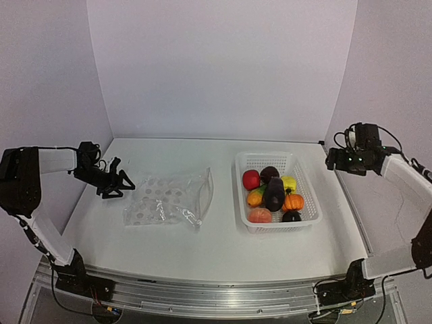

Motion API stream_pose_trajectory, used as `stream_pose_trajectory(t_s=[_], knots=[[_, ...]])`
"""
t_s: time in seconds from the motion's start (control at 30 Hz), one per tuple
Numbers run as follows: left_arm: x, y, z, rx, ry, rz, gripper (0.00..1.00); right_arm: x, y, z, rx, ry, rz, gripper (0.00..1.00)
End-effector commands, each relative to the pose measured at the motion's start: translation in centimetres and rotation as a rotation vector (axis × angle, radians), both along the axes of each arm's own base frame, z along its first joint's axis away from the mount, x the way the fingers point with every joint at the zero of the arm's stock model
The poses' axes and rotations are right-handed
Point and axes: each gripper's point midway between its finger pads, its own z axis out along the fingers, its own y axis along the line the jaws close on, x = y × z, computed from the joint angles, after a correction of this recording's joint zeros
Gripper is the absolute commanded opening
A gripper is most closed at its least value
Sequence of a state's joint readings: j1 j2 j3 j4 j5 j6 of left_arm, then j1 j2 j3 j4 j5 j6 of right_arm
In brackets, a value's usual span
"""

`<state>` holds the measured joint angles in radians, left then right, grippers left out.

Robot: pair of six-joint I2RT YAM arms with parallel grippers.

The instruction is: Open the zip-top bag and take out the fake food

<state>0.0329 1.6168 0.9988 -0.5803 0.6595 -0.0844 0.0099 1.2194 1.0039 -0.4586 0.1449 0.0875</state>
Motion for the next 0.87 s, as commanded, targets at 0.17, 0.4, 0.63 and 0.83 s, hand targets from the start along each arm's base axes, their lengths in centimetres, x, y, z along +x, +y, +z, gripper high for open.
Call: stream_pose_trajectory(t_s=[0.17,0.4,0.63,0.83], knots=[[6.8,4.6,10.4,0.201,-0.408,0.239,0.78,-5.8,-0.2,-1.3,-0.049,-0.265,0.076,0.97],[5.9,6.8,13.3,0.570,-0.688,0.383,0.96,-8.7,-0.8,-4.5,-0.021,-0.311,0.006,0.96],[2.4,6.4,8.0,0.543,-0.736,0.385,1.00,-9.2,-0.2,-7.9,0.012,-0.273,0.023,0.96],[0.8,5.6,6.5,0.516,-0.779,0.329,1.00,-9.7,-1.1,-9.6,0.007,-0.274,-0.036,0.97]])
